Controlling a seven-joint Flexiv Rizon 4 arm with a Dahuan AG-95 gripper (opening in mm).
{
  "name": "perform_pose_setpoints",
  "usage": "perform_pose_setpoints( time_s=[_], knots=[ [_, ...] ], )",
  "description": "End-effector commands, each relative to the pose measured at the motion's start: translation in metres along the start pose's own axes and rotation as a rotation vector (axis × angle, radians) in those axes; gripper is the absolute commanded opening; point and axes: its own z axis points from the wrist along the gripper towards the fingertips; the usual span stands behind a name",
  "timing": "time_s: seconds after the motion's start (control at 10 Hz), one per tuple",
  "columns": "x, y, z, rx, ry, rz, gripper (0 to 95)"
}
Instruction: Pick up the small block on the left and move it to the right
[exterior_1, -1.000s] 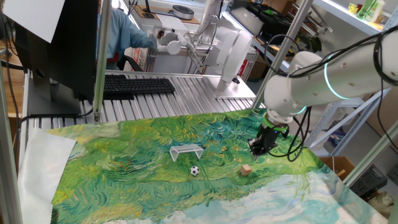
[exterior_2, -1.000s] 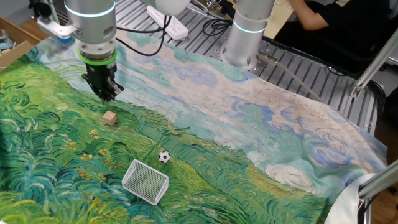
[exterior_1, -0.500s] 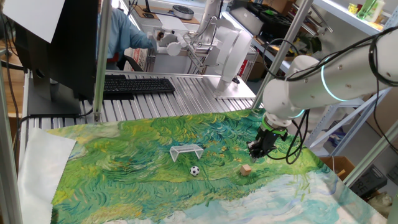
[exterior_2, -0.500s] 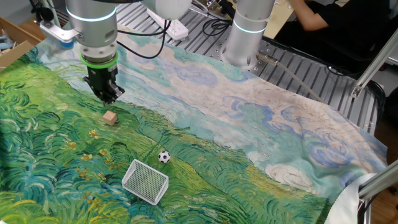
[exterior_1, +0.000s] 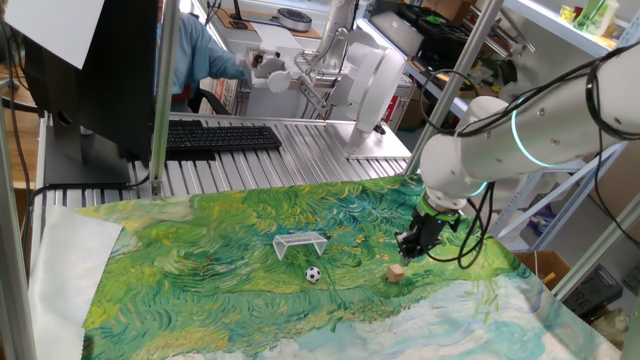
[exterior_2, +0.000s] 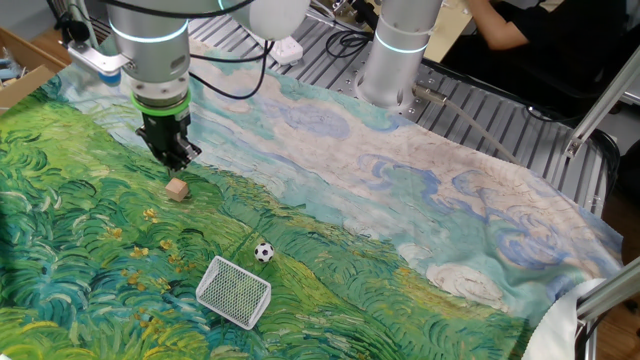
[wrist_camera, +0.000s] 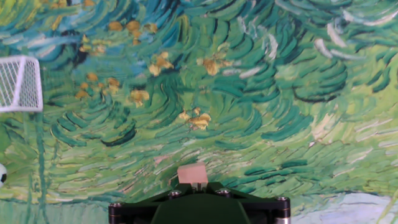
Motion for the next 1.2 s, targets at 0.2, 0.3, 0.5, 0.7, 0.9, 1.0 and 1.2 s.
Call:
perform_pose_setpoints(
  time_s=[0.2, 0.3, 0.5, 0.7, 0.9, 1.0, 1.2],
  knots=[
    [0.001, 0.000, 0.007, -0.001, -0.007, 0.000, 0.0],
    [0.001, 0.000, 0.009, -0.001, -0.009, 0.001, 0.0],
    [0.002, 0.000, 0.014, -0.004, -0.014, 0.003, 0.0],
    [0.002, 0.001, 0.016, -0.005, -0.015, 0.003, 0.0],
    [0.003, 0.008, 0.014, -0.004, -0.013, 0.020, 19.0],
    [0.003, 0.011, 0.013, -0.003, -0.013, 0.026, 19.0],
    [0.003, 0.012, 0.012, -0.002, -0.014, 0.019, 57.0]
  ],
)
